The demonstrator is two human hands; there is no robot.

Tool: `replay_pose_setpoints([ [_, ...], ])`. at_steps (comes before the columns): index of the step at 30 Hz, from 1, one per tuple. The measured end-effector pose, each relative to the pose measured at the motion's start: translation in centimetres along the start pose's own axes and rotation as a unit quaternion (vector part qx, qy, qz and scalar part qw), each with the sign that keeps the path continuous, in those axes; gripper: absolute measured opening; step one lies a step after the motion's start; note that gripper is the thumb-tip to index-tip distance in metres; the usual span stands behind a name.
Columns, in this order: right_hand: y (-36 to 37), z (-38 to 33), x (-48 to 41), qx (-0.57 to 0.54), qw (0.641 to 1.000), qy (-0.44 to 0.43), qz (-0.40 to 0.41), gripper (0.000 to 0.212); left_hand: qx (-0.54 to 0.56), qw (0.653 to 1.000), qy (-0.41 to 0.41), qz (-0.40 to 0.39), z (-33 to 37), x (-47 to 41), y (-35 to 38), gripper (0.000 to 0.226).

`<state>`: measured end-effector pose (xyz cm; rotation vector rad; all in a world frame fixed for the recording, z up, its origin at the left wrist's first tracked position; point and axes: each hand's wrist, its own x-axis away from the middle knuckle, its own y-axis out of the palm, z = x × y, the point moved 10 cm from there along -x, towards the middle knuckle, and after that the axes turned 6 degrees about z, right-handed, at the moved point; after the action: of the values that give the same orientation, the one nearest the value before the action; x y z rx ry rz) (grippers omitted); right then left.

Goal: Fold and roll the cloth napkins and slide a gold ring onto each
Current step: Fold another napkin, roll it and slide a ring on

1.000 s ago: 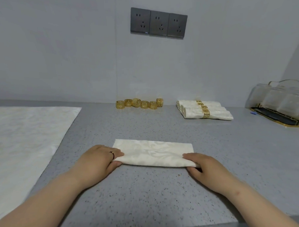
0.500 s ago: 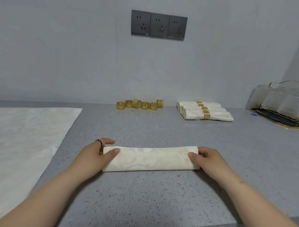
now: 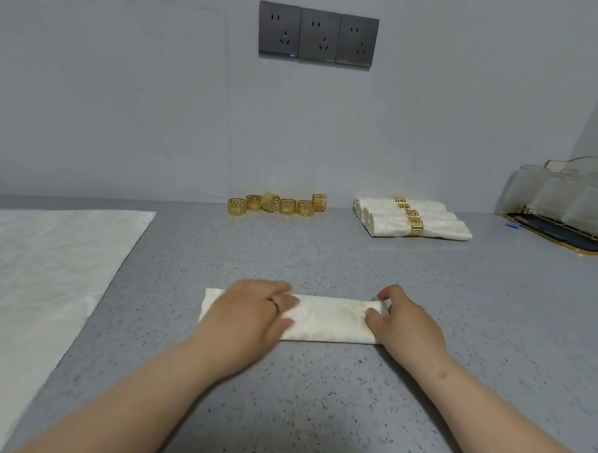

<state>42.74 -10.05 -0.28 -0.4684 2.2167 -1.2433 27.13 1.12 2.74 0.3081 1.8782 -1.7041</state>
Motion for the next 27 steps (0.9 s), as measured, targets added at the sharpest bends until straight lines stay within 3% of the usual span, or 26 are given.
replay_pose_setpoints([
  [3, 0.1, -0.3, 0.1, 0.010, 1.000, -0.014, 0.001, 0.029, 0.046, 0.993, 0.009, -0.106, 1.9, 0.2, 2.1, 0.064],
  [6, 0.1, -0.6, 0.3, -0.008, 0.999, -0.033, -0.006, 0.033, 0.075, 0.993, 0.004, -0.096, 1.1, 0.2, 3.6, 0.093],
  [9, -1.3, -1.2, 0.6, -0.023, 0.994, -0.096, 0.052, 0.042, 0.076, 0.993, -0.002, -0.093, 0.6, 0.1, 3.9, 0.095],
  [11, -2.3, -2.9, 1.6, -0.044, 0.977, -0.188, 0.091, 0.049, 0.085, 0.992, -0.010, -0.096, 0.5, 0.3, 3.9, 0.096],
  [13, -2.0, -4.6, 3.0, -0.037, 0.953, -0.286, 0.091, 0.039, 0.088, 0.990, -0.017, -0.105, 0.2, 0.4, 4.1, 0.096],
  [15, -1.1, -5.5, 3.8, -0.011, 0.945, -0.321, 0.061, 0.031, 0.092, 0.988, -0.022, -0.121, 0.0, 0.7, 4.0, 0.097],
  [20, -0.5, -5.7, 3.4, 0.004, 0.951, -0.308, 0.003, 0.019, 0.095, 0.987, -0.045, -0.119, -1.0, 1.2, 3.7, 0.131],
  [27, 1.1, -4.9, 0.5, -0.083, 0.961, -0.194, -0.178, 0.015, 0.111, 0.985, -0.064, -0.115, -1.2, 1.3, 3.3, 0.135],
])
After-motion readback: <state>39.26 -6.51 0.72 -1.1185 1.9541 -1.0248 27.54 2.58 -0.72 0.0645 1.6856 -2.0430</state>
